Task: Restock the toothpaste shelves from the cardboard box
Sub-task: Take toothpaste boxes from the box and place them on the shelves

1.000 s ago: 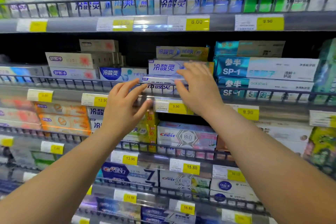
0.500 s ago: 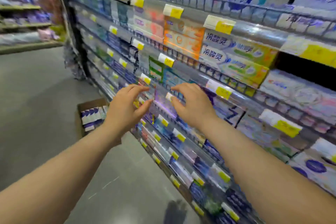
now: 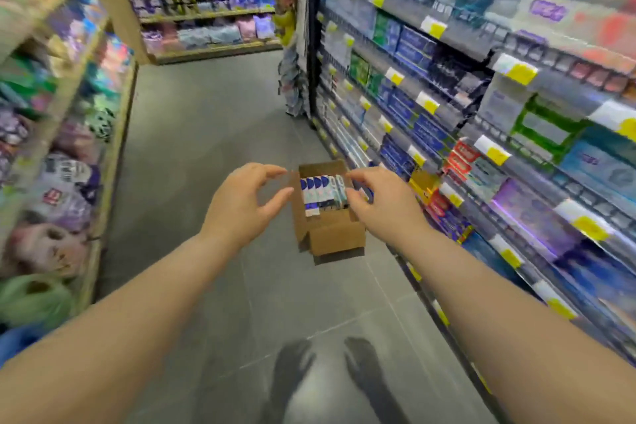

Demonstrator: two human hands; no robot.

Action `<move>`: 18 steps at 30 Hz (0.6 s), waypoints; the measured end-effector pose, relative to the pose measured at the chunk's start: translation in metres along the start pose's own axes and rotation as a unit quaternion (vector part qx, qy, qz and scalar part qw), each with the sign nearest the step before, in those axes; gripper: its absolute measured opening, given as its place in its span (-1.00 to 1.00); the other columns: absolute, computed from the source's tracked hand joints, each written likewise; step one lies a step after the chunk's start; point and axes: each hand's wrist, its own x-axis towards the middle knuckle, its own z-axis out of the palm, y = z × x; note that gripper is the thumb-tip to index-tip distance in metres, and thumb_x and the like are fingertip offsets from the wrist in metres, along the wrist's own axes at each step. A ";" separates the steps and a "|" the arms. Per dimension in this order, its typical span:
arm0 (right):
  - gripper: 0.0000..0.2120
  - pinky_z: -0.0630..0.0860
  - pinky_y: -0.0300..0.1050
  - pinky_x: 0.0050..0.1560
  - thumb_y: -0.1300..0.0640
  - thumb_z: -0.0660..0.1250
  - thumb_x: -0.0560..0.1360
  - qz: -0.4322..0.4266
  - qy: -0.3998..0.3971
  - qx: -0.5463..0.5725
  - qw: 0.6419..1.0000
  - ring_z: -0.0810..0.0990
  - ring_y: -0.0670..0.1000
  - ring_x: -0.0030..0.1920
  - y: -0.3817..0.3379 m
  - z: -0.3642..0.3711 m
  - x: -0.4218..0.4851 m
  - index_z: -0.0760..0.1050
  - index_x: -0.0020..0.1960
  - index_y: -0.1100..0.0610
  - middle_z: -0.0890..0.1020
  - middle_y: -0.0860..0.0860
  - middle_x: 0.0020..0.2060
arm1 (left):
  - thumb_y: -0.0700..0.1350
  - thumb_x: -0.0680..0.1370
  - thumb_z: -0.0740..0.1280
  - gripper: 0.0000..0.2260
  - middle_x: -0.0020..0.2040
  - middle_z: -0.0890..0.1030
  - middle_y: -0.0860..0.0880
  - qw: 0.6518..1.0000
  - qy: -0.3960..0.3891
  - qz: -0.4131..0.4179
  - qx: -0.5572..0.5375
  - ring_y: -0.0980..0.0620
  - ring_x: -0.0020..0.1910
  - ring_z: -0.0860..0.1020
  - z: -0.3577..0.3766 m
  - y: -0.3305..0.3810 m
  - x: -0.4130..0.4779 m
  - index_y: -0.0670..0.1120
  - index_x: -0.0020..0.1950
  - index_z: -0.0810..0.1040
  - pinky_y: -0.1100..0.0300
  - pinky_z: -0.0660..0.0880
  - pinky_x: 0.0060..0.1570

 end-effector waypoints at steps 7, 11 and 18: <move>-0.70 0.42 -0.06 0.21 0.08 0.26 0.53 0.014 -0.039 0.031 0.999 0.50 0.00 0.19 -0.017 0.064 0.112 0.50 0.25 0.08 0.58 -0.01 0.16 | 0.05 0.46 0.37 -0.72 -0.03 0.58 0.07 0.999 0.010 -0.034 -0.001 0.12 -0.14 0.49 -0.002 -0.101 0.069 -0.06 0.09 0.60 0.37 0.32 -0.04; -0.67 0.42 -0.06 0.24 0.04 0.25 0.54 0.013 -0.061 0.053 0.997 0.49 -0.02 0.21 -0.007 0.098 0.193 0.46 0.29 0.07 0.55 -0.02 0.19 | 0.00 0.47 0.43 -0.76 0.00 0.57 0.09 0.998 0.012 -0.069 -0.004 0.16 -0.11 0.48 0.016 -0.152 0.130 -0.03 0.11 0.60 0.35 0.34 -0.02; -0.69 0.40 -0.14 0.15 0.04 0.25 0.55 0.010 -0.100 0.065 0.993 0.49 -0.03 0.12 -0.009 0.138 0.335 0.47 0.27 0.08 0.55 -0.04 0.12 | -0.02 0.48 0.42 -0.77 0.01 0.56 0.10 0.994 0.007 -0.108 -0.019 0.14 -0.07 0.48 0.017 -0.224 0.239 -0.01 0.11 0.60 0.33 0.32 0.00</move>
